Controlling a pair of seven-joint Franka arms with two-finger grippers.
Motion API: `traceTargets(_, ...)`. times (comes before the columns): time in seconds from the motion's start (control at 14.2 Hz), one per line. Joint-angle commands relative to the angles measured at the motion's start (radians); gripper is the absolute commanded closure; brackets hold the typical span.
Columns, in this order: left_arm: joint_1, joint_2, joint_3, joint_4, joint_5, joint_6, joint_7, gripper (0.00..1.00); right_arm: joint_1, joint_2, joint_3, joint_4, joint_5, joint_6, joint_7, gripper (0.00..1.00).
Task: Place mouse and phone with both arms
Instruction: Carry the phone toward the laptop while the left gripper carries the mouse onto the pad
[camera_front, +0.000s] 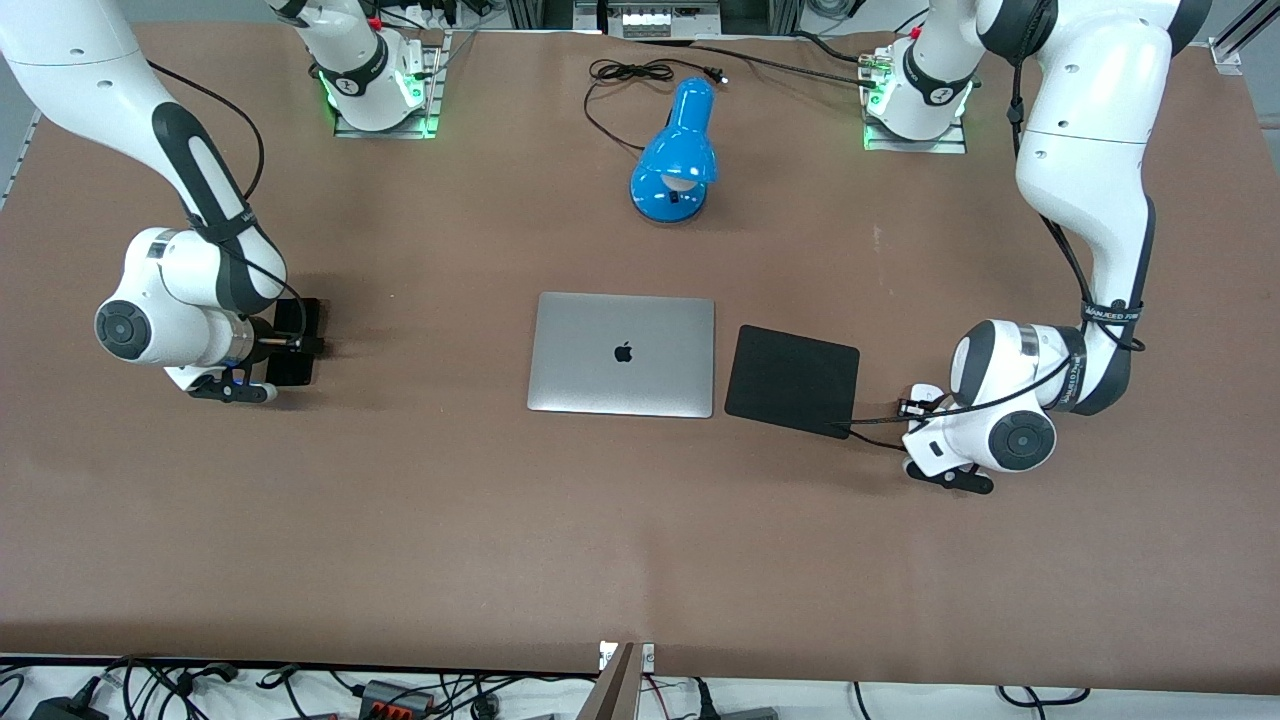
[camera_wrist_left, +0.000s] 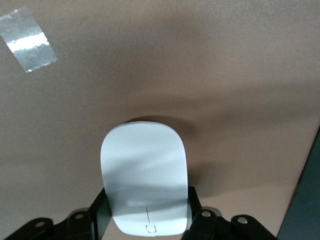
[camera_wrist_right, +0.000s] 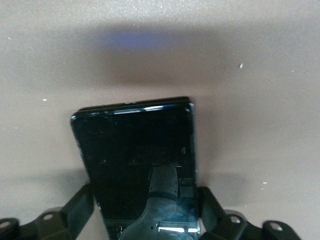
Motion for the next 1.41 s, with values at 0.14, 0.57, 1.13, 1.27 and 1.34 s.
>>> traceTargets(0.14,0.004,-0.013,-0.005,0.004,0.004,0.002,0.015,0.41,-0.007,0.001,0.008,-0.004,-0.014,-0.014,-0.017,0.65)
traceTargets(0.57,0.002,-0.048,-0.080,0.010,-0.032,-0.039,-0.054,0.41,-0.004,-0.052,0.013,0.003,-0.014,-0.066,-0.025,0.74)
traceTargets(1.13,-0.069,-0.048,-0.246,0.009,-0.019,-0.039,-0.395,0.44,0.094,-0.095,0.016,0.074,0.021,-0.161,0.024,0.77)
traceTargets(1.27,-0.091,-0.041,-0.243,0.007,-0.016,-0.033,-0.424,0.44,0.159,-0.094,0.016,0.083,0.032,-0.160,0.129,0.77)
traceTargets(1.34,-0.093,-0.035,-0.245,0.007,-0.016,-0.030,-0.428,0.43,0.195,-0.089,0.016,0.091,0.034,-0.152,0.180,0.77)
